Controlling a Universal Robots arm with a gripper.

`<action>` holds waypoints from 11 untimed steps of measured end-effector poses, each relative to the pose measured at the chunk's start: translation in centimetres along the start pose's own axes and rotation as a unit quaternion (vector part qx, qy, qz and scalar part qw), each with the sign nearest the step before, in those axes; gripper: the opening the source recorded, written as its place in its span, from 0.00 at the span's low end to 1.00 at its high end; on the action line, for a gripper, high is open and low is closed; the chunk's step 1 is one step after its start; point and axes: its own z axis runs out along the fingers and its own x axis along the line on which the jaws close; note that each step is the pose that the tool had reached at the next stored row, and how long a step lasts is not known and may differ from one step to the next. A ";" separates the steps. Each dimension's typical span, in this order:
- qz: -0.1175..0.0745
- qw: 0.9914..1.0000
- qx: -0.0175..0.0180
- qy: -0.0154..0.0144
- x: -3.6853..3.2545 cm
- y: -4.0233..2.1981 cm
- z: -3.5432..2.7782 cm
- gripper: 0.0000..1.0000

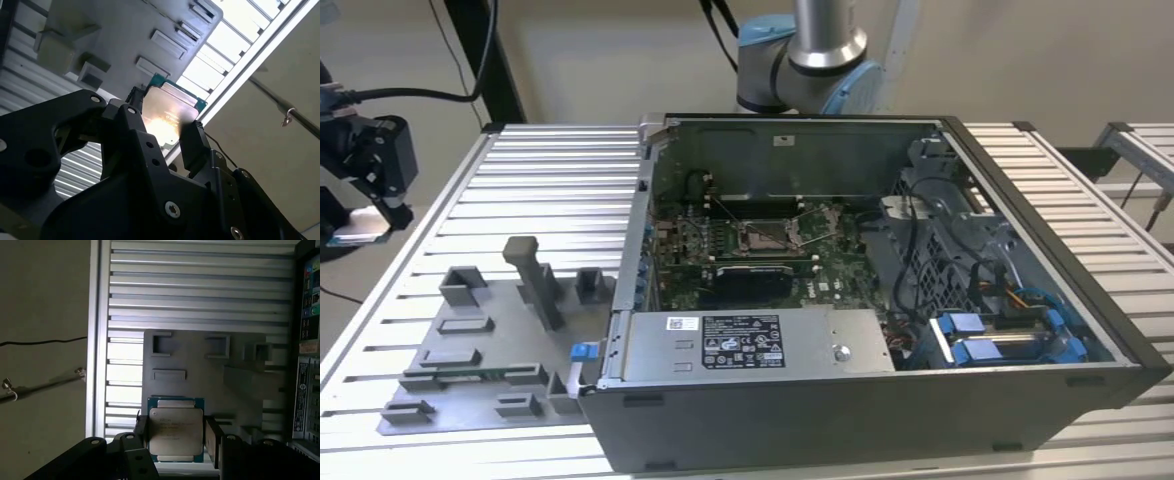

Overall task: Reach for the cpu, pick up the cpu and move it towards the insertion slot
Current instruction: 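Pick up the cpu and move it towards the insertion slot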

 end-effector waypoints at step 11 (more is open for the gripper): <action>0.000 1.000 0.000 0.001 -1.62 -0.03 0.01 0.00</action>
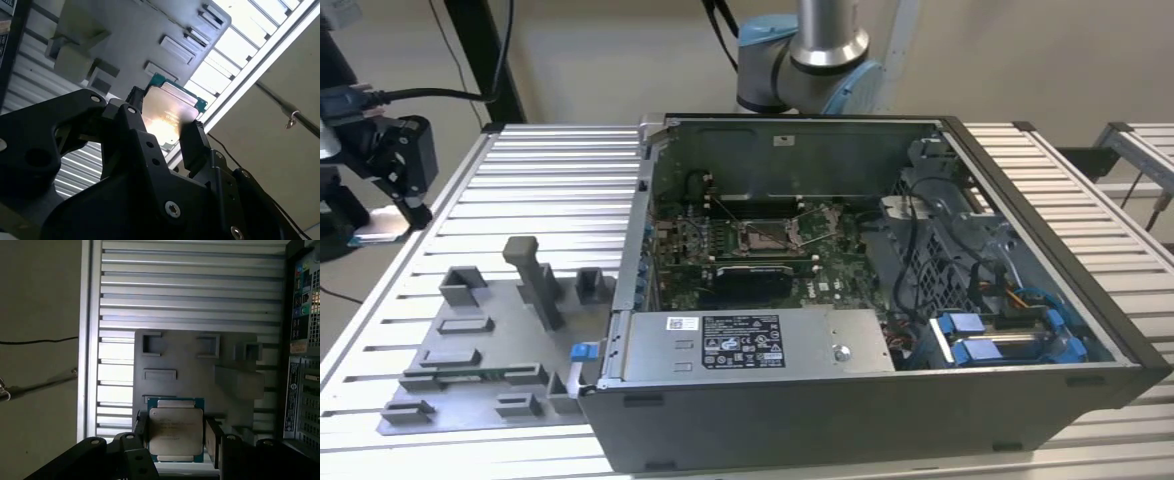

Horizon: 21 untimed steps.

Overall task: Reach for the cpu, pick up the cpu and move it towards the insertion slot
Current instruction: 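Pick up the cpu and move it towards the insertion slot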

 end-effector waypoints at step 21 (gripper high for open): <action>0.000 1.000 0.000 0.003 -2.65 -0.05 -0.01 0.00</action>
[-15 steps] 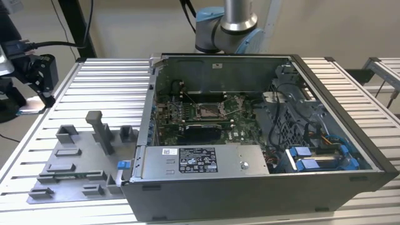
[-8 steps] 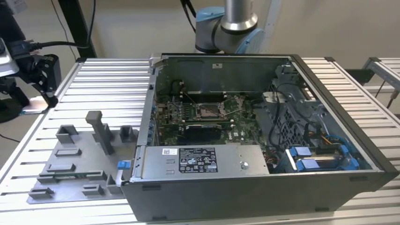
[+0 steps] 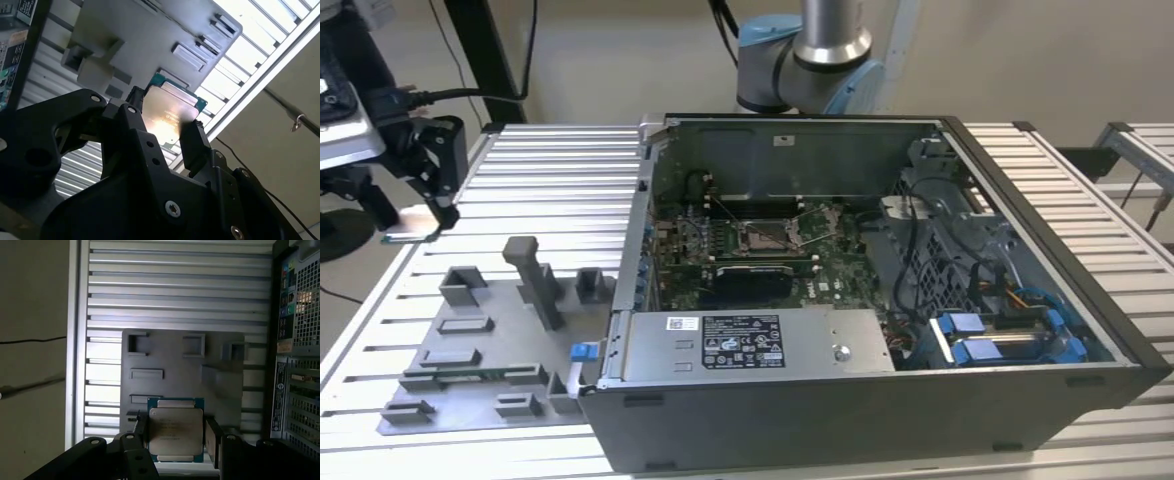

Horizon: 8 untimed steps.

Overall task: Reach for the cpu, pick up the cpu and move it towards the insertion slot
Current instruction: 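Pick up the cpu and move it towards the insertion slot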

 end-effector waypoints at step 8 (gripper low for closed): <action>0.000 1.000 0.000 0.001 -1.89 -0.04 -0.01 0.00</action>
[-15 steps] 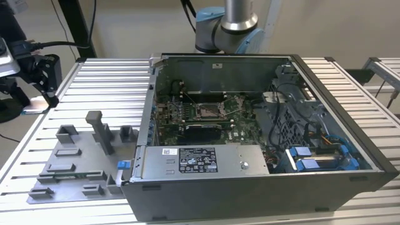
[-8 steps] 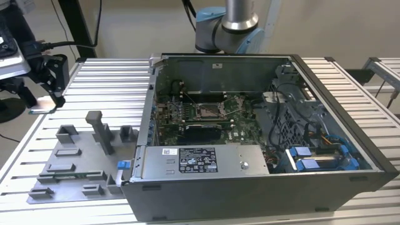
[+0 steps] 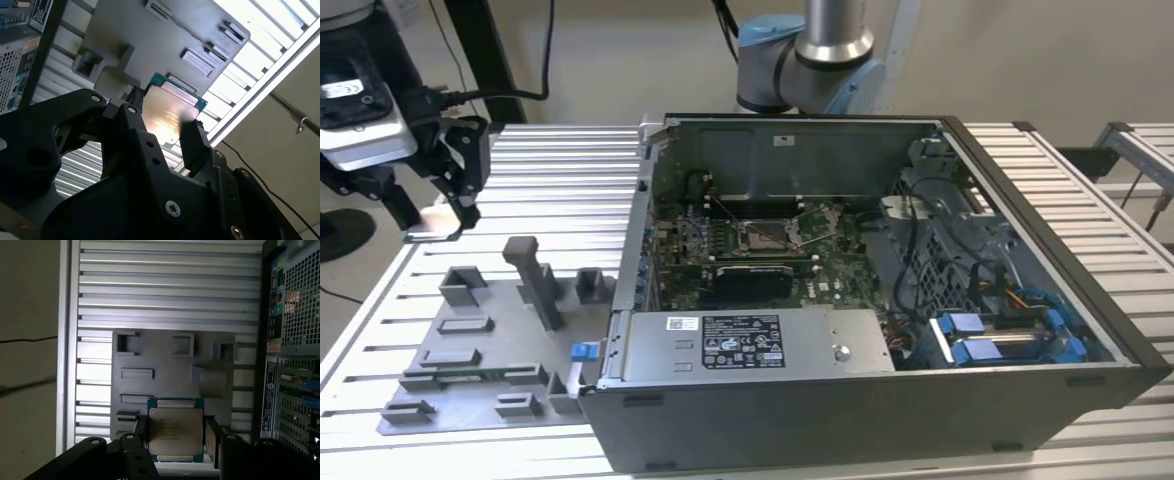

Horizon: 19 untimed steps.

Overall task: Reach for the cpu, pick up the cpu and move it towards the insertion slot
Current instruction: 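Pick up the cpu and move it towards the insertion slot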

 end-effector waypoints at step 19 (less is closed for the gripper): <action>0.000 1.000 0.000 0.003 -3.18 -0.06 -0.03 0.00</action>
